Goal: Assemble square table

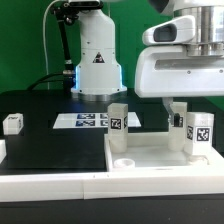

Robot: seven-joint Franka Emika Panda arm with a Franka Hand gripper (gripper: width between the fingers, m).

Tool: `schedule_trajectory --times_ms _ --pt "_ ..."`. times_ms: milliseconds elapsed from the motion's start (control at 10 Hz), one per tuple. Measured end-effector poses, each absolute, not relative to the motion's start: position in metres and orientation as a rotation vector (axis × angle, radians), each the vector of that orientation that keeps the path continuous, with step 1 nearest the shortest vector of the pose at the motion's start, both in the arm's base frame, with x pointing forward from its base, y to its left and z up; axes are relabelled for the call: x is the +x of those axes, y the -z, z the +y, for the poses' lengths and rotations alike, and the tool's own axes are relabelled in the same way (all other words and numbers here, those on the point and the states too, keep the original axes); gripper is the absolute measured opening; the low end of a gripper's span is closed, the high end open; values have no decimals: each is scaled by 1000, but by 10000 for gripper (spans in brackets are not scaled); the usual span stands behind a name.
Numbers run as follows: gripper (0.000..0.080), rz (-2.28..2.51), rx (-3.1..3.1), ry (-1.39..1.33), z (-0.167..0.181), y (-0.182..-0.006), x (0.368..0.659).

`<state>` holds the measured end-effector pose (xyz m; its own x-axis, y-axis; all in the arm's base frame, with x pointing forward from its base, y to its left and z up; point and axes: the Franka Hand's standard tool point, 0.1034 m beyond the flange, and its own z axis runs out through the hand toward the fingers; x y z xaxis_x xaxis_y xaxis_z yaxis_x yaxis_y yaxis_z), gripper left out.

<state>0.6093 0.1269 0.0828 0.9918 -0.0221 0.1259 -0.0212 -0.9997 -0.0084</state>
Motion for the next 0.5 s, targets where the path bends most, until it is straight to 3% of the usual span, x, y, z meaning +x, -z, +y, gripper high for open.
schedule_trajectory --times_ms 100,200,300,400,500 --pt "649 -15 -3130 198 126 -83 609" --pt "559 -14 -3130 198 126 -83 609" --pt "375 -13 -3130 198 126 -83 609" --pt "290 -10 -3132 198 124 -83 610" --pt "290 -10 -3131 198 124 -83 610"
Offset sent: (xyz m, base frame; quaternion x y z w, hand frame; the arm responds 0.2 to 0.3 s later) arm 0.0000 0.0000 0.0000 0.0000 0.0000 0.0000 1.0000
